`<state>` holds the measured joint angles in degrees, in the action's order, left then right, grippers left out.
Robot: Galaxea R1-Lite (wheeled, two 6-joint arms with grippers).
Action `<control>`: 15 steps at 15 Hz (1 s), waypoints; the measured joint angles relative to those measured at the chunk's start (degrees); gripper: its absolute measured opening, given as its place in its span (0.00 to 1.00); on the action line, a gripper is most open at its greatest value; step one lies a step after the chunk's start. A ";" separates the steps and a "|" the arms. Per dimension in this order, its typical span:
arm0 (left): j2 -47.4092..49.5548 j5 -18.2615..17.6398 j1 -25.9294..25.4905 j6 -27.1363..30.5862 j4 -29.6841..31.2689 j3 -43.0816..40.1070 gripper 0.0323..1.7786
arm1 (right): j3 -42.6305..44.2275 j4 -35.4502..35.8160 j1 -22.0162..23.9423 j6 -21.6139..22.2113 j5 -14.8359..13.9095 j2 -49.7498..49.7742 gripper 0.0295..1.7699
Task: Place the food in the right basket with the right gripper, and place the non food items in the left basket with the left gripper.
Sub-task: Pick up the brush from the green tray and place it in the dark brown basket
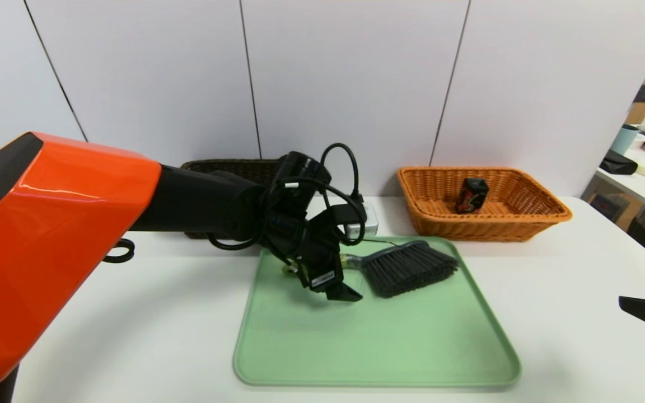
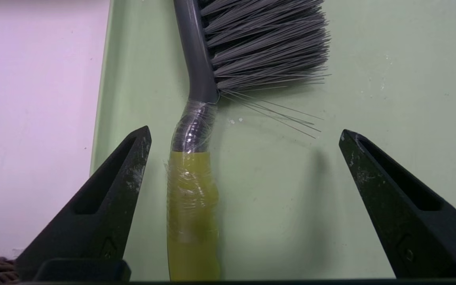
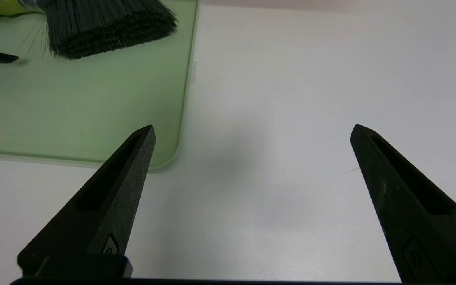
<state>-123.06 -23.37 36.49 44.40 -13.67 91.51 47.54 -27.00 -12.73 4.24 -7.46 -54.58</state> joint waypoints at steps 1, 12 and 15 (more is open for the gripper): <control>-0.91 -0.46 0.00 -0.35 -2.18 2.50 0.95 | -0.26 -0.01 0.00 -0.09 0.02 0.23 0.96; -10.51 -5.12 -1.18 -9.95 -18.20 22.02 0.95 | -2.38 0.16 0.00 -0.34 0.05 2.66 0.96; -11.20 -4.99 -1.13 -10.00 -17.51 22.10 0.95 | -2.58 0.11 -0.04 -0.48 0.30 2.79 0.96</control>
<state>-134.27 -28.36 35.35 34.40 -31.17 113.62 44.96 -26.89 -12.76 3.77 -7.16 -51.79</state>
